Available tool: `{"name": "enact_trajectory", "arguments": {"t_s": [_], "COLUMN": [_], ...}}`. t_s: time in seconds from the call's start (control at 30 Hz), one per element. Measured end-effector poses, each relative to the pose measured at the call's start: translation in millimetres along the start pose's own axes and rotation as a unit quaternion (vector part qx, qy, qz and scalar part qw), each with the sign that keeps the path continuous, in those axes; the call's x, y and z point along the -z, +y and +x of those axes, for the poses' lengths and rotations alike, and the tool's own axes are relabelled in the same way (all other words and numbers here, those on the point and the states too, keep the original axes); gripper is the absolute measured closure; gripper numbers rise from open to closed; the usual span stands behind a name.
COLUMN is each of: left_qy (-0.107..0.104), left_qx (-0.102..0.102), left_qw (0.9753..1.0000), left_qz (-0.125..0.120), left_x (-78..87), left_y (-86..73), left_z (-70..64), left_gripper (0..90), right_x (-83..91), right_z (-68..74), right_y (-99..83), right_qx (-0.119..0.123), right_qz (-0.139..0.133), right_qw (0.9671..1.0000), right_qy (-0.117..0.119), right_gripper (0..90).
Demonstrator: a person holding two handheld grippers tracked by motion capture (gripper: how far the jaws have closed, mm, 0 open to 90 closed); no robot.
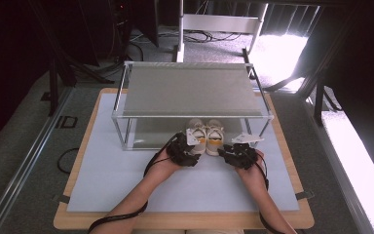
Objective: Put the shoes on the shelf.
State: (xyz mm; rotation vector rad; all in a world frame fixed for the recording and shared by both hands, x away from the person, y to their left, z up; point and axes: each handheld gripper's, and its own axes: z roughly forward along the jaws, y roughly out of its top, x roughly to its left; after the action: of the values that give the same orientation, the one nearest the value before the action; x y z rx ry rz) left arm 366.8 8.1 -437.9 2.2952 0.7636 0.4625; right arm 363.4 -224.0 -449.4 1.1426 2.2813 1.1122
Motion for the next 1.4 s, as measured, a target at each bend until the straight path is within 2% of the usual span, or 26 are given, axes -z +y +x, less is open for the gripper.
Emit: {"name": "enact_trajectory", "arguments": {"t_s": [0.1,0.23,0.47,0.6,0.67,0.87,1.0,1.1,1.2,1.27,1.33,1.4], "left_qy": [0.010,0.012,0.022,0.029,0.027,0.028,0.028,0.023,0.018,0.007,0.002,-0.003], "left_qx": [-0.006,-0.003,0.008,0.008,0.014,0.021,0.018,0.020,0.026,0.037,0.038,0.042], "left_qw": [0.9999,0.9999,0.9997,0.9995,0.9994,0.9993,0.9993,0.9995,0.9995,0.9993,0.9992,0.9990], "left_qz": [0.004,0.004,0.006,0.013,0.014,0.014,0.014,0.012,0.002,-0.005,-0.007,-0.014], "left_x": [-4.2,-9.0,-18.0,-24.5,-26.7,-30.0,-29.1,-25.9,-19.8,-15.0,-11.4,-7.5], "left_y": [3.3,6.5,11.0,14.7,16.5,17.6,16.6,13.4,9.9,7.7,5.5,3.2], "left_z": [1.4,5.7,12.2,13.9,16.5,20.0,19.9,17.9,15.1,14.3,12.5,11.2], "left_gripper": [45.7,45.7,45.7,45.7,45.7,45.7,45.6,44.2,38.7,34.5,27.0,25.2], "right_x": [-4.4,-9.6,-19.5,-25.6,-27.7,-33.2,-32.3,-27.2,-20.7,-15.9,-10.3,-5.3], "right_z": [-3.3,-7.5,-11.6,-15.6,-16.6,-20.6,-20.6,-18.7,-16.1,-14.6,-13.0,-11.7], "right_y": [3.3,5.7,12.7,15.3,15.9,18.2,17.7,15.6,12.3,10.3,8.5,7.4], "right_qx": [-0.006,-0.013,-0.010,-0.020,-0.030,-0.025,-0.023,-0.031,-0.017,-0.019,-0.021,-0.025], "right_qz": [0.002,-0.001,0.004,0.009,0.012,0.009,0.006,0.000,-0.011,-0.017,-0.025,-0.034], "right_qw": [0.9999,0.9998,0.9995,0.9990,0.9987,0.9988,0.9988,0.9989,0.9988,0.9989,0.9987,0.9984], "right_qy": [-0.011,-0.015,-0.031,-0.038,-0.039,-0.041,-0.044,-0.035,-0.045,-0.039,-0.040,-0.037], "right_gripper": [65.3,65.7,65.7,65.8,65.8,65.5,63.6,60.3,52.5,49.8,47.5,43.4]}}
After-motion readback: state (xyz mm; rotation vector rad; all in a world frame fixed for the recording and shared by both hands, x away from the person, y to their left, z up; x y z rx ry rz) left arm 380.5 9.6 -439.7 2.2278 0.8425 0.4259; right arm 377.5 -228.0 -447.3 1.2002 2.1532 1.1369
